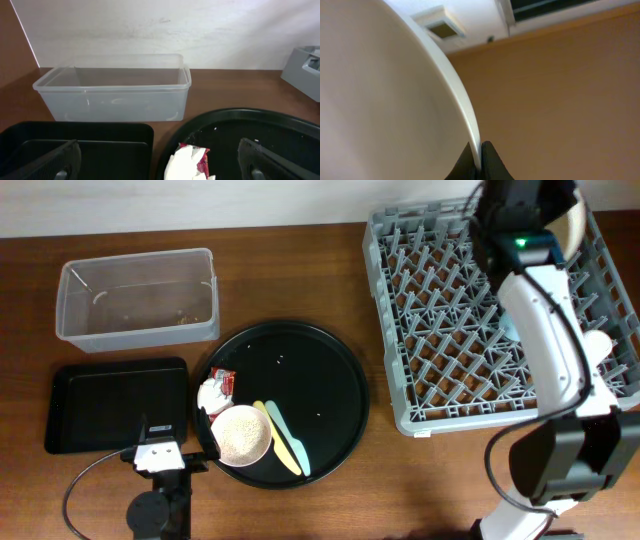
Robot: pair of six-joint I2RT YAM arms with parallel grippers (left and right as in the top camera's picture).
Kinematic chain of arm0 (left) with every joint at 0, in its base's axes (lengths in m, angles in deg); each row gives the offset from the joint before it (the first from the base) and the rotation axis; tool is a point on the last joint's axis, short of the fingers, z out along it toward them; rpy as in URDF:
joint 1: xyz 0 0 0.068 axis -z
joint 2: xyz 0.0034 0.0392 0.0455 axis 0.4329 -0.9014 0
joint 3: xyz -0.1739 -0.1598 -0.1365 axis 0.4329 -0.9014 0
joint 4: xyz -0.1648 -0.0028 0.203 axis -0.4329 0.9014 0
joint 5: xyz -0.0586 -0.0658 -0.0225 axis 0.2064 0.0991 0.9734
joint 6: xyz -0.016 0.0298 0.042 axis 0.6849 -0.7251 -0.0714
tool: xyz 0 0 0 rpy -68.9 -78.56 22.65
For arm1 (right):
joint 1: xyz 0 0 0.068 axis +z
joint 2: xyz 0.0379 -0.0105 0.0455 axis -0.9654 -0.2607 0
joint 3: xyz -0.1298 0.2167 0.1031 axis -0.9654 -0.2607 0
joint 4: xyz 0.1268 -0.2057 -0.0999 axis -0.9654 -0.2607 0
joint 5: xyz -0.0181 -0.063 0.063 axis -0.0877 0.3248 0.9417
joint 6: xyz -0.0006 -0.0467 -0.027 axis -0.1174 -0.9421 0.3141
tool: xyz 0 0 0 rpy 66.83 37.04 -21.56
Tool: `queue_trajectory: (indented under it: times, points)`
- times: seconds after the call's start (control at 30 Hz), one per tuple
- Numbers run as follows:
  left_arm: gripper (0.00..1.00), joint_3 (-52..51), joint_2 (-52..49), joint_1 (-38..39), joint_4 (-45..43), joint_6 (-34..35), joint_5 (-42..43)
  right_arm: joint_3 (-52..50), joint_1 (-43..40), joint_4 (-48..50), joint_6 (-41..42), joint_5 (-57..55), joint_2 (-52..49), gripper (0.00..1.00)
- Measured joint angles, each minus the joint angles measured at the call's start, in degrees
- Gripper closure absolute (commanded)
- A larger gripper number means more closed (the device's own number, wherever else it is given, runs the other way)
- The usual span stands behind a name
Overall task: Sort waste into correct bins and load items into the dishwasher rack
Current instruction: 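Lift the cream plate and carry it to the rack's back right, then lower the plate upright into the rack and open the right gripper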
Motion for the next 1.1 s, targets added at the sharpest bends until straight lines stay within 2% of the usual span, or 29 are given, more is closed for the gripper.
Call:
queue_trajectory:
  times: [0.17,0.37,0.53,0.73,1.1]
  points:
    - [0.01,0.0,0.0,0.0,0.0,0.0,0.0,0.0,-5.7,10.5,-11.7,-0.5,-2.4,0.96]
    - [0.01,0.0,0.0,0.0,0.0,0.0,0.0,0.0,-8.8,12.8,-16.9,-0.6,-6.4,0.96]
    - [0.01,0.0,0.0,0.0,0.0,0.0,0.0,0.0,-9.2,23.6,-17.9,-2.8,-13.6,0.96]
    - [0.01,0.0,0.0,0.0,0.0,0.0,0.0,0.0,-9.4,30.6,-18.3,-4.9,-18.8,0.96]
    - [0.01,0.0,0.0,0.0,0.0,0.0,0.0,0.0,-9.4,33.6,-14.5,-5.5,-18.9,0.96]
